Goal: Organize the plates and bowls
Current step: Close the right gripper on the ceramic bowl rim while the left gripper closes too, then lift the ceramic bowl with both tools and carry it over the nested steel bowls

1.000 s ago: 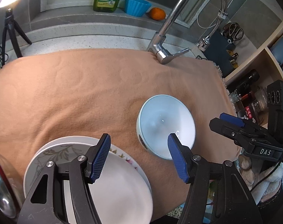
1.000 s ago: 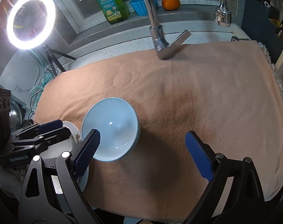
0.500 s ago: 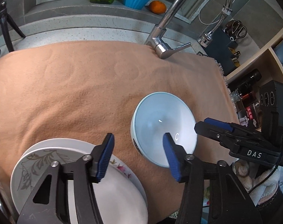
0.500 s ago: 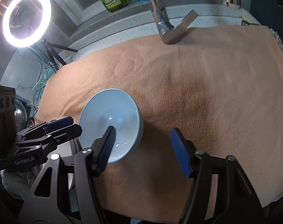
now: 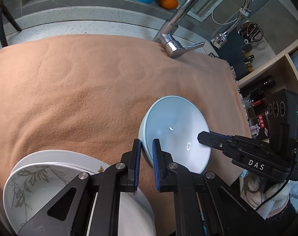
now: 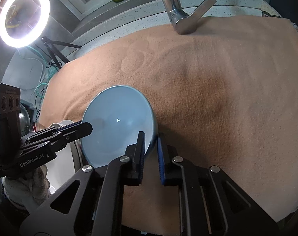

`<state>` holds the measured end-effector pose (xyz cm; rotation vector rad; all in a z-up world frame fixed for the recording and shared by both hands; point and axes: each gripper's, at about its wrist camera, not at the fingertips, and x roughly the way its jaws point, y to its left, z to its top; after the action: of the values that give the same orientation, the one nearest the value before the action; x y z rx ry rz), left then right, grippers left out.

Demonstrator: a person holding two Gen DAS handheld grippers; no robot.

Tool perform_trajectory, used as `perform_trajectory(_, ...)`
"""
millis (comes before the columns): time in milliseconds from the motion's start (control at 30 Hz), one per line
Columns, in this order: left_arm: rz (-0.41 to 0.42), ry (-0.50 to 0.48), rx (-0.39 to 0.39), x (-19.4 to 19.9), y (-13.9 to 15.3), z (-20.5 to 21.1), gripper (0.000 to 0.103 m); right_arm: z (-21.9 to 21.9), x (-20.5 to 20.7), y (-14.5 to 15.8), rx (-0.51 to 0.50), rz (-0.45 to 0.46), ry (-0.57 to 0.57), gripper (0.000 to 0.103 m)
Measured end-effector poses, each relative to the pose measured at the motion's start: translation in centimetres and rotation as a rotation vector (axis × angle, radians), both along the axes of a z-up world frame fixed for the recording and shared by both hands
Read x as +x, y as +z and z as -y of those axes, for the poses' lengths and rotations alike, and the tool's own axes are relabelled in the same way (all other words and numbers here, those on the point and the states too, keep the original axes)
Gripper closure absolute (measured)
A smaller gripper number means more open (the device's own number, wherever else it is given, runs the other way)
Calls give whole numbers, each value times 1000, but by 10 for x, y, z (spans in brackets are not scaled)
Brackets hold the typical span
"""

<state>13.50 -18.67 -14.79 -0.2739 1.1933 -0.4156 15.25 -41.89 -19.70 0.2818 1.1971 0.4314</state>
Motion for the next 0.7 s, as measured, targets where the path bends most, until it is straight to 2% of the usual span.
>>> perform_trajectory(367, 24, -1, -1, -2, 8, 0, 93, -1, 1, 5, -17, 4, -6, 93)
perform_trajectory(700, 61, 18, -9, -9, 25, -14, 93, -9, -3, 29, -17, 49, 5, 93)
